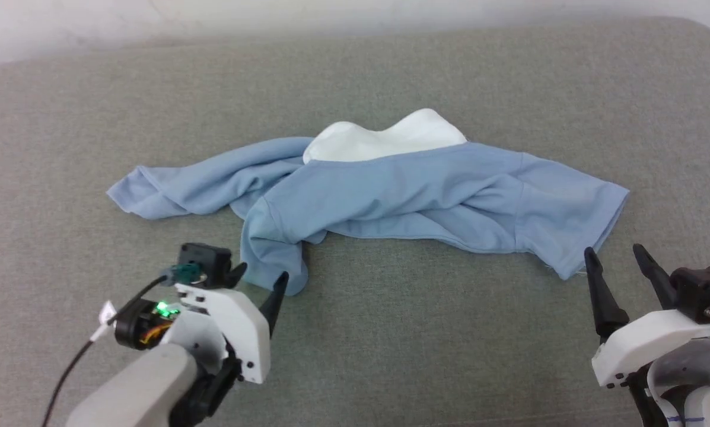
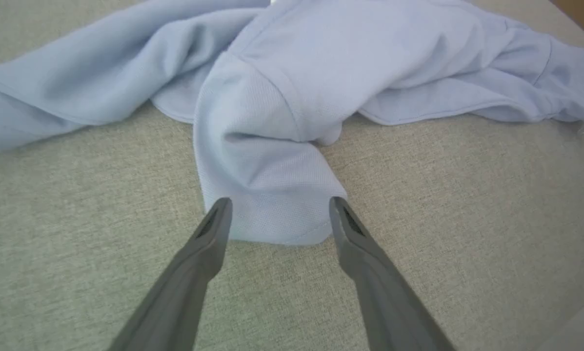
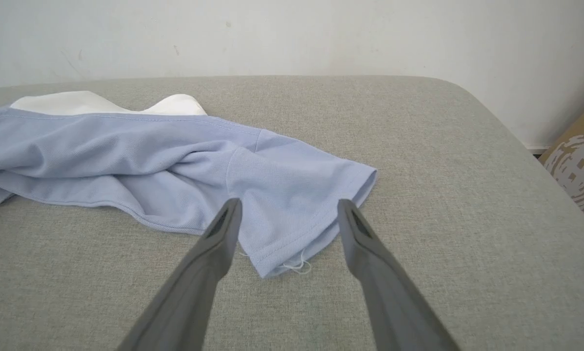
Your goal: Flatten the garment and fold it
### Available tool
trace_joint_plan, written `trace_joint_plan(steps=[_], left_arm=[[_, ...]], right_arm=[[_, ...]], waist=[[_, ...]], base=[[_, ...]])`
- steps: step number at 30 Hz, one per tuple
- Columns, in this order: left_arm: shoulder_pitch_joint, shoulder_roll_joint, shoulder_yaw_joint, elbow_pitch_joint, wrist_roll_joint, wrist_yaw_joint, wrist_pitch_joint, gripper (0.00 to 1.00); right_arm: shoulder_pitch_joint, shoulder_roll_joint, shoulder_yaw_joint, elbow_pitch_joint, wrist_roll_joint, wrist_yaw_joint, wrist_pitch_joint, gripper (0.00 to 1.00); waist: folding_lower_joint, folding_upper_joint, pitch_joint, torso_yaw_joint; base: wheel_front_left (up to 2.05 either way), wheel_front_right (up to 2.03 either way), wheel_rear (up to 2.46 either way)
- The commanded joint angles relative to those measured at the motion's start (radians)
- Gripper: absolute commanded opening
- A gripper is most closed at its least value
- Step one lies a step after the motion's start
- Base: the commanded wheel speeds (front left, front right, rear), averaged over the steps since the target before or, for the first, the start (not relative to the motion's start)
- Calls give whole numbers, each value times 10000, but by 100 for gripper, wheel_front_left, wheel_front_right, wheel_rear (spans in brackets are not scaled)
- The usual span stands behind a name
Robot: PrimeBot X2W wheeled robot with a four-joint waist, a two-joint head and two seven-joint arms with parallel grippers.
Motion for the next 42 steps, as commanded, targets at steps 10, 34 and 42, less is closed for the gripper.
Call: trace_joint_plan(steps=[10, 34, 42], left_arm=[[-591, -478, -419, 1891, 662, 664, 243, 100], [1378, 1086, 1617, -92, 735, 2746, -3172, 0], [2320, 774, 1116, 647, 248, 2416, -2809, 100]], right_arm=[[-169, 9, 148, 283, 96, -21, -215, 100], [401, 60, -205, 586, -40, -21, 43, 100], [488, -151, -94, 1031, -54, -21, 608, 100]], waist=[[0, 0, 495, -412], [0, 0, -669, 708], [0, 0, -602, 940]], base=[[0, 0, 0], [0, 0, 0], [0, 0, 0]])
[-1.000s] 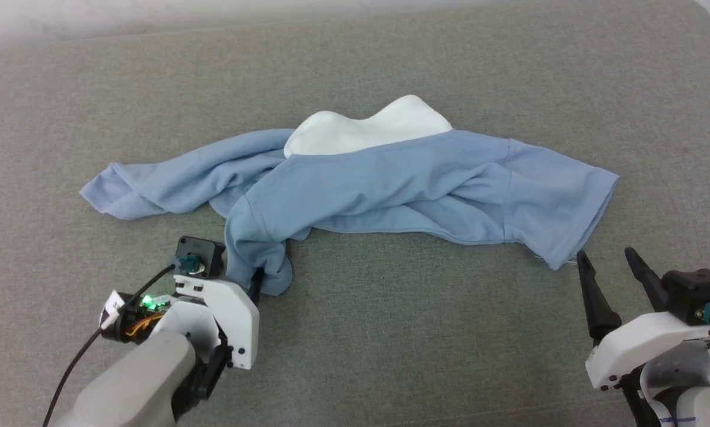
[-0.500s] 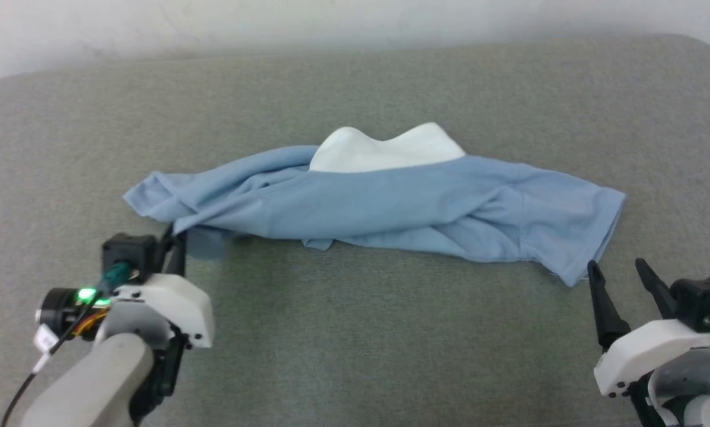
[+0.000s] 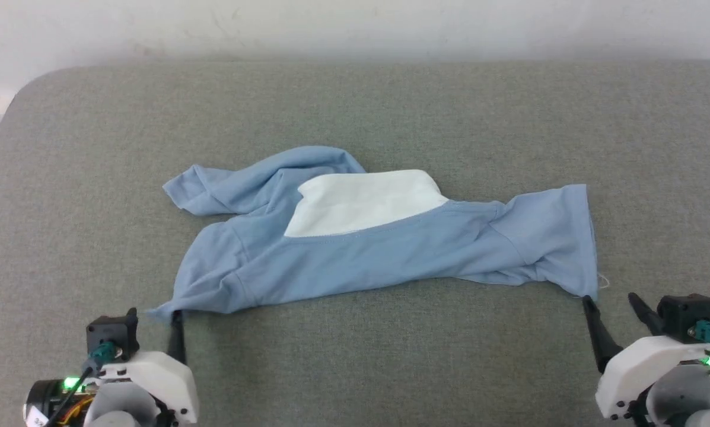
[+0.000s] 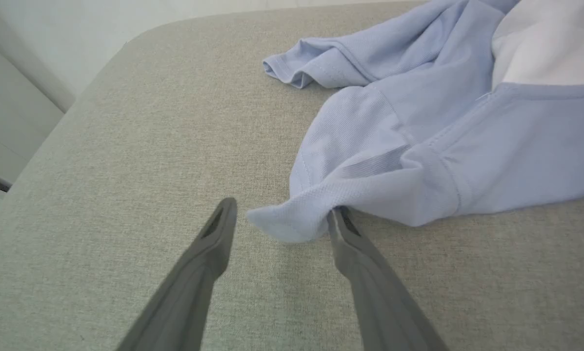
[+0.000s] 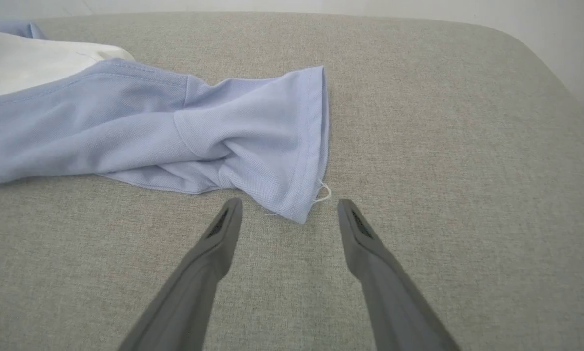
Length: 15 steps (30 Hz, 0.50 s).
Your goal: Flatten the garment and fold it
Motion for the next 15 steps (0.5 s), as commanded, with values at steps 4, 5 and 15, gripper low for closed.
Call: trace_joint_plan(steps=[4, 5, 15], left_arm=[[-283, -558, 160, 210, 147, -183, -662, 100], [-376, -669, 232, 179, 257, -197, -791, 100], [-643, -1932, 1417, -1039, 2545, -422, -1067, 100]], right_arm=[[-397, -711, 19, -64, 112, -21, 354, 100], [-552, -934, 36, -93, 202, -21, 538, 100], [-2905, -3887, 1591, 677, 2064, -21, 4041, 100]], waist=[[1, 0, 102, 275], [1, 0, 156, 358], [1, 0, 897, 1478]], base=[[0, 0, 0], [0, 0, 0], [0, 0, 0]])
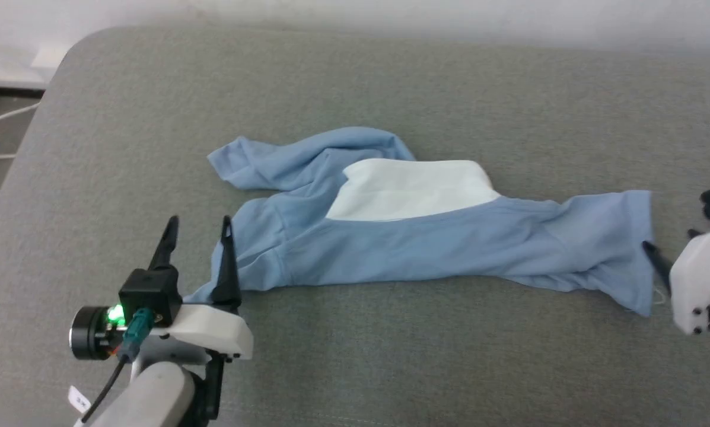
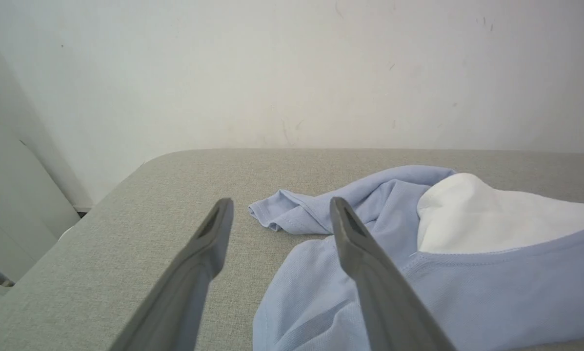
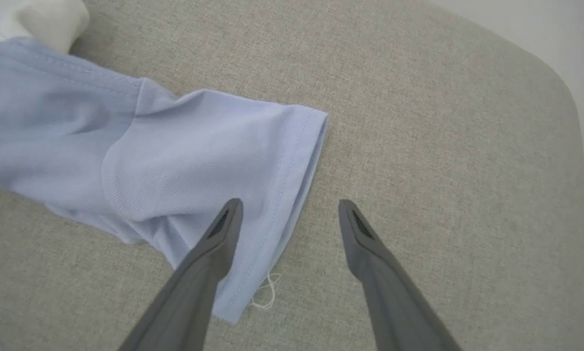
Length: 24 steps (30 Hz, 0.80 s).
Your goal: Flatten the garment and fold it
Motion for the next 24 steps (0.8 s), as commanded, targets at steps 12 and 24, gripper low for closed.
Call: trace_joint_plan(steps=[12, 24], left_arm=[[393, -1515, 784, 35, 1305, -1083, -46, 100], [695, -2217, 1646, 622, 1856, -1866, -47, 100]], right_arm=[[-2441, -2217, 1957, 2677, 914, -21, 973, 100], [-2543, -3065, 4577, 3802, 2355, -21, 583, 0]], waist=[[-1, 0, 1282, 1813], [-1, 0, 1155, 2047]], base=[[0, 0, 0], [0, 0, 0]])
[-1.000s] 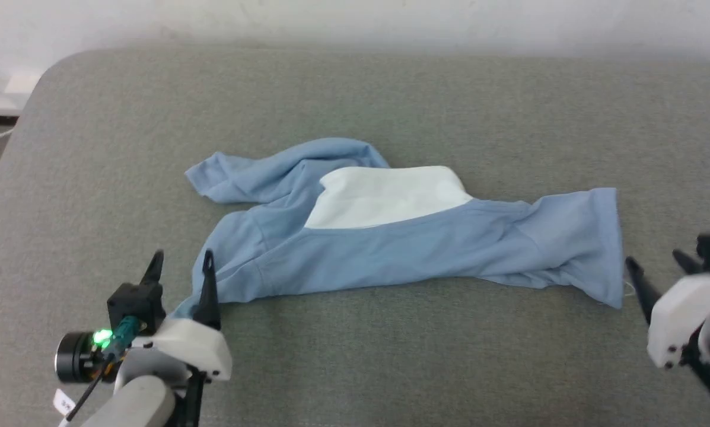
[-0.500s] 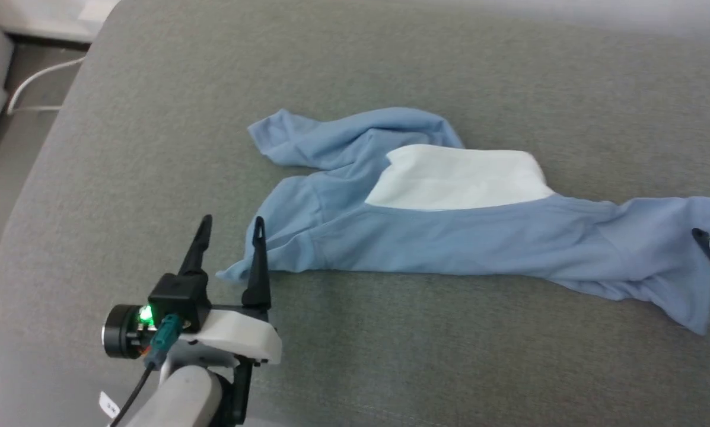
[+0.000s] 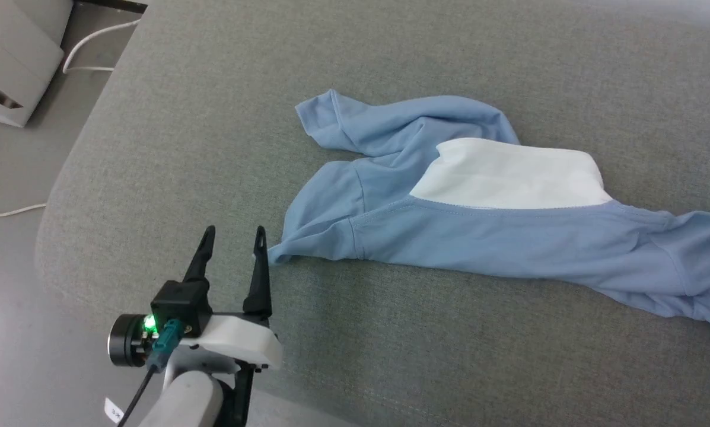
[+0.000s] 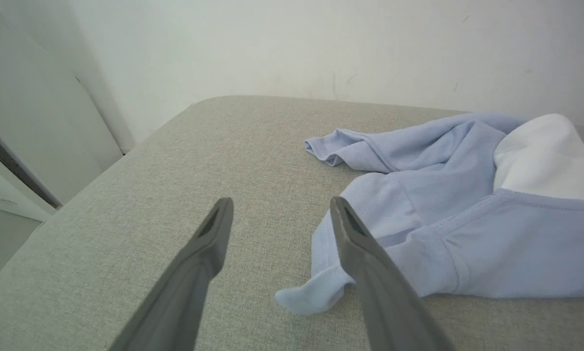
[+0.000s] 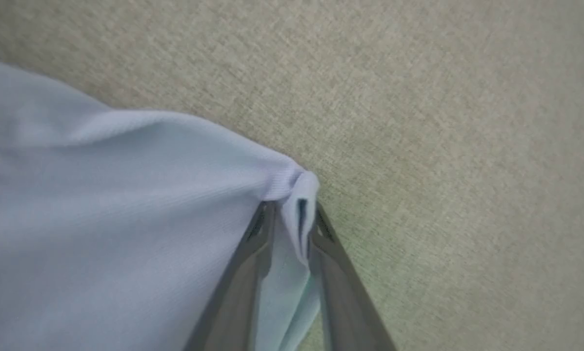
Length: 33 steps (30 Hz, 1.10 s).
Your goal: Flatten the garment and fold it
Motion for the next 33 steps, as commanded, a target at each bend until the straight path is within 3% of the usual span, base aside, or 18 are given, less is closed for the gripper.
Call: trace_joint_plan(steps=[1, 13, 18, 23, 28, 33], left_arm=[[156, -58, 163, 99, 142, -144, -47, 100], [657, 7, 865, 483, 380, -613, -47, 100], [1036, 81, 1129, 532, 355, -687, -47, 100], [1431, 94, 1383, 503, 291, -698, -47, 100], [1615, 109, 1503, 541, 248, -732, -47, 100], [1418, 109, 1442, 780, 183, -853, 32, 100]], right_arm=[[331, 330, 553, 369, 134, 63, -178, 0], [-889, 365, 66, 939, -858, 63, -4173, 0], [-520, 309, -378, 231, -1265, 63, -5344, 0], [1347, 201, -522, -1888, -1117, 63, -5445, 0], [3920, -356, 266, -4121, -914, 63, -4692, 0], [5186, -804, 1301, -4500, -1211, 63, -4486, 0]], waist=[[1, 0, -189, -203], [1, 0, -1717, -1661], [1, 0, -2287, -2339], [1, 0, -2549, -2935], [1, 0, -2429, -3404], [1, 0, -2239, -3600]], base=[[0, 0, 0], [0, 0, 0], [0, 0, 0], [0, 0, 0], [0, 0, 0], [0, 0, 0]])
